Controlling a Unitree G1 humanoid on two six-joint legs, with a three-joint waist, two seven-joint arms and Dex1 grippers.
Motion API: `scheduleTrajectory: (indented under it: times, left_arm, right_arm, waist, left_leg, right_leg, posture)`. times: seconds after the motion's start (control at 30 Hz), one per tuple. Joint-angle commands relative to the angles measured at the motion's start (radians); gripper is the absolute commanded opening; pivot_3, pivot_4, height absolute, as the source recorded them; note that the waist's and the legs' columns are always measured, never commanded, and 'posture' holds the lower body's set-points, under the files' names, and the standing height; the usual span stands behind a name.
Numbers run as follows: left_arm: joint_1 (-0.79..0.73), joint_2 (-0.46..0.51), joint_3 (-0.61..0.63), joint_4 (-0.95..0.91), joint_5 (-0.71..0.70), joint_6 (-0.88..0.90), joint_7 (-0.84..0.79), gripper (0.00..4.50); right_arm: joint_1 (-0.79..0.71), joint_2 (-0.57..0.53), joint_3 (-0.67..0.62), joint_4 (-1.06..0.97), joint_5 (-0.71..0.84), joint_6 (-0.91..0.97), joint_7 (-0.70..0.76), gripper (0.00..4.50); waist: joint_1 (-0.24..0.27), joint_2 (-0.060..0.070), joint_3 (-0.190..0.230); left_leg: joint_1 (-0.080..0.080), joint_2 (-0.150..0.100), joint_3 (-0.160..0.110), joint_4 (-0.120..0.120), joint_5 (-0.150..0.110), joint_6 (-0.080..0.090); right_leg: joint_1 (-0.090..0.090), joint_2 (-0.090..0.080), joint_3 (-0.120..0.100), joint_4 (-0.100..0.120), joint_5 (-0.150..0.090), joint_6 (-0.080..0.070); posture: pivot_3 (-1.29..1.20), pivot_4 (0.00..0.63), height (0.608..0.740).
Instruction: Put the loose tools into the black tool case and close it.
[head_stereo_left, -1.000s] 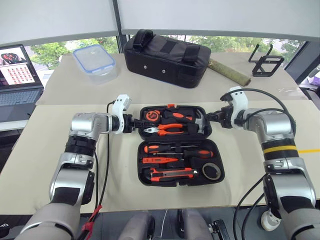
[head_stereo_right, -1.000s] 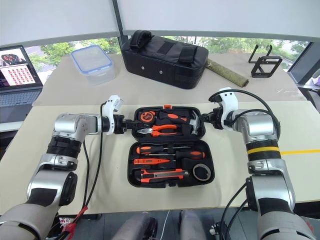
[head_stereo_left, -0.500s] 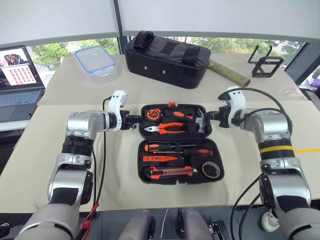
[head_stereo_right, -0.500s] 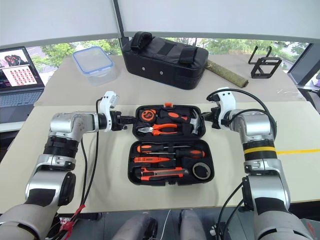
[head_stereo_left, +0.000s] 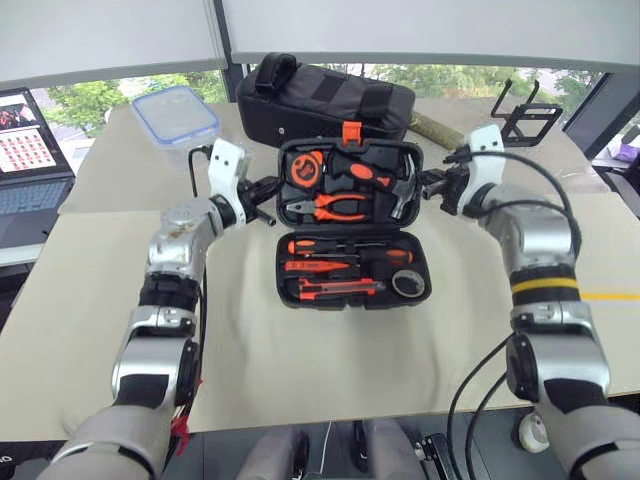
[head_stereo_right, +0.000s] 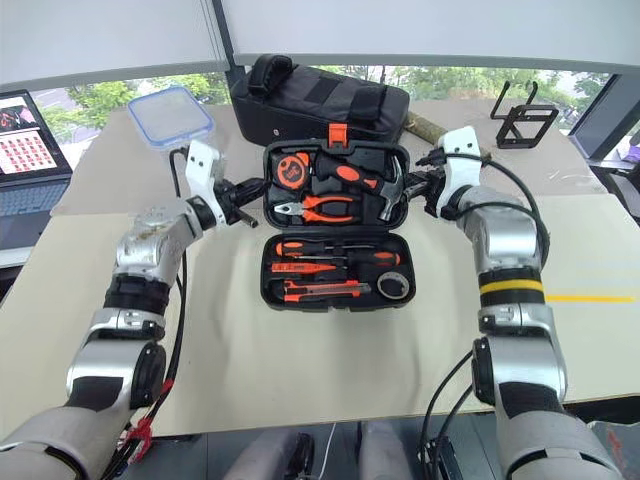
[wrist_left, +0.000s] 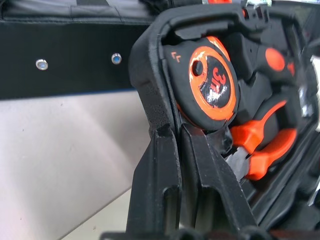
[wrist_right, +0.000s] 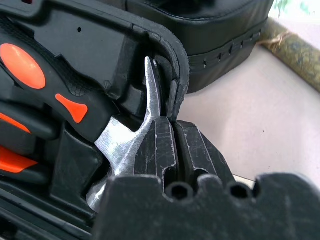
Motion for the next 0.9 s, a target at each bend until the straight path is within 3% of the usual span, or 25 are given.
scheduleTrajectory:
  times: [0.03,0.17,0.33,0.53,0.7,0.77,0.9]
  left_arm:
    - [0.09,-0.014,-0.04,-0.124,-0.001,-0.027,-0.031,0.02]
    - [0.167,-0.013,-0.011,-0.233,-0.028,-0.002,0.01,0.02]
    - [0.32,0.022,0.056,-0.52,-0.138,0.156,0.056,0.02]
    - [0.608,0.124,0.205,-0.909,-0.338,0.424,0.113,1.94]
    - [0.767,0.236,0.289,-0.985,-0.405,0.488,0.059,3.7]
    - [0.793,0.287,0.326,-0.929,-0.392,0.48,0.046,4.41]
    - [0.682,0.341,0.314,-0.784,-0.428,0.574,0.053,4.46]
  right_arm:
    - [0.126,0.037,0.01,-0.178,-0.016,-0.097,-0.044,0.0]
    - [0.261,0.04,0.015,-0.303,-0.057,-0.248,-0.077,0.0]
    - [0.5,0.013,-0.016,-0.56,-0.055,-0.367,-0.068,0.0]
    - [0.81,-0.087,-0.184,-0.969,0.145,-0.185,0.006,1.91]
    - [1.004,-0.181,-0.291,-1.122,0.276,-0.083,0.102,3.65]
    - [1.064,-0.21,-0.342,-1.153,0.376,-0.009,0.128,4.31]
    - [0.969,-0.235,-0.347,-1.072,0.45,0.191,0.022,4.34]
  waist:
    - [0.001,0.0,-0.001]
    - [0.005,0.001,-0.005]
    - [0.006,0.002,-0.006]
    - [0.008,0.003,-0.006]
    - [0.028,0.003,-0.005]
    - [0.036,0.003,-0.005]
    - [0.042,0.003,-0.005]
  left_leg:
    - [0.002,-0.001,0.0,0.0,0.0,0.0]
    - [0.005,-0.002,0.001,0.0,0.0,0.0]
    - [0.008,0.0,0.002,0.0,0.0,0.0]
    - [0.011,0.002,0.003,-0.003,-0.001,-0.001]
    - [0.031,0.003,0.003,-0.007,-0.004,-0.002]
    - [0.041,0.003,0.004,-0.014,-0.007,-0.003]
    - [0.05,0.003,0.004,-0.015,-0.008,-0.002]
  right_leg:
    - [0.0,0.0,0.0,0.004,0.0,0.0]
    - [0.003,0.001,0.0,0.004,0.0,0.0]
    - [0.006,0.003,0.002,0.004,0.0,0.0]
    - [0.007,0.009,0.006,0.004,0.0,0.0]
    - [0.029,0.013,0.006,-0.009,-0.001,-0.001]
    - [0.037,0.012,0.007,-0.012,-0.002,0.0]
    - [0.045,0.012,0.007,-0.013,-0.003,0.0]
  posture:
    - [0.0,0.15,0.715]
    - [0.0,0.15,0.715]
    - [0.0,0.15,0.715]
    - [0.0,0.15,0.715]
    - [0.0,0.15,0.715]
    - [0.0,0.15,0.715]
    - [0.0,0.15,0.715]
